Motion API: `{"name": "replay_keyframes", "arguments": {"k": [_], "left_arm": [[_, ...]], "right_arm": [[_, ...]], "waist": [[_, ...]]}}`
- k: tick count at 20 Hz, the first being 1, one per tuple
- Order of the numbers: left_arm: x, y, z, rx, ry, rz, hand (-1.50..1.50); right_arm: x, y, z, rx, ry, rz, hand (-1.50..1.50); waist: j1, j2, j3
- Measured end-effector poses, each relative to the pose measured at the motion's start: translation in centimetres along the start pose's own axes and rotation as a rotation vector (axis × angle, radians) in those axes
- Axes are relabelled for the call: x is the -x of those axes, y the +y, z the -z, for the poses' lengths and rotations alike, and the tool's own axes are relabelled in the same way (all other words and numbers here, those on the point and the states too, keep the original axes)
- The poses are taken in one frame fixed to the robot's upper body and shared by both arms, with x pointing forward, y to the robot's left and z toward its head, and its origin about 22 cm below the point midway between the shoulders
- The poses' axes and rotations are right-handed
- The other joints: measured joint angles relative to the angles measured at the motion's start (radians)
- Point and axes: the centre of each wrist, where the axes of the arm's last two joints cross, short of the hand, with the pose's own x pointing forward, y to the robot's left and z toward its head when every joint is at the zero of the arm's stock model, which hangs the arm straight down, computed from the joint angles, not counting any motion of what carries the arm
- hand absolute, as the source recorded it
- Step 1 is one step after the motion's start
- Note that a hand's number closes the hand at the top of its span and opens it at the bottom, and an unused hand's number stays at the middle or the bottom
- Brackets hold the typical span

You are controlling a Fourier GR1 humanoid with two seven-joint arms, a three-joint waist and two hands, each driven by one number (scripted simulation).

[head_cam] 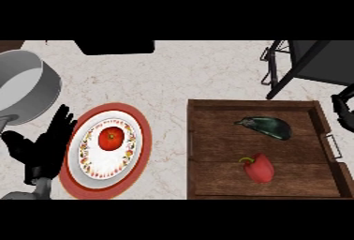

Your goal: Pick the bell pepper from the tray and place it in the tiered shelf

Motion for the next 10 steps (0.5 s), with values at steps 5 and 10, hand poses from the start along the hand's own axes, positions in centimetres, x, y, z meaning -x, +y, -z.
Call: {"name": "replay_keyframes", "arguments": {"k": [5, 10], "left_arm": [[0.9, -0.4, 0.5, 0.072, 0.12, 0.035, 0.0], [1.3, -0.7, 0.8, 0.091, 0.141, 0.049, 0.0]], "right_arm": [[3.7, -3.4, -3.2, -0.105, 0.002, -0.005, -1.5], [3.7, -6.4, -4.7, -0.298, -0.045, -0.028, -1.5]], "waist": [[0.017, -0.007, 0.005], [0.024, -0.014, 0.007]]}}
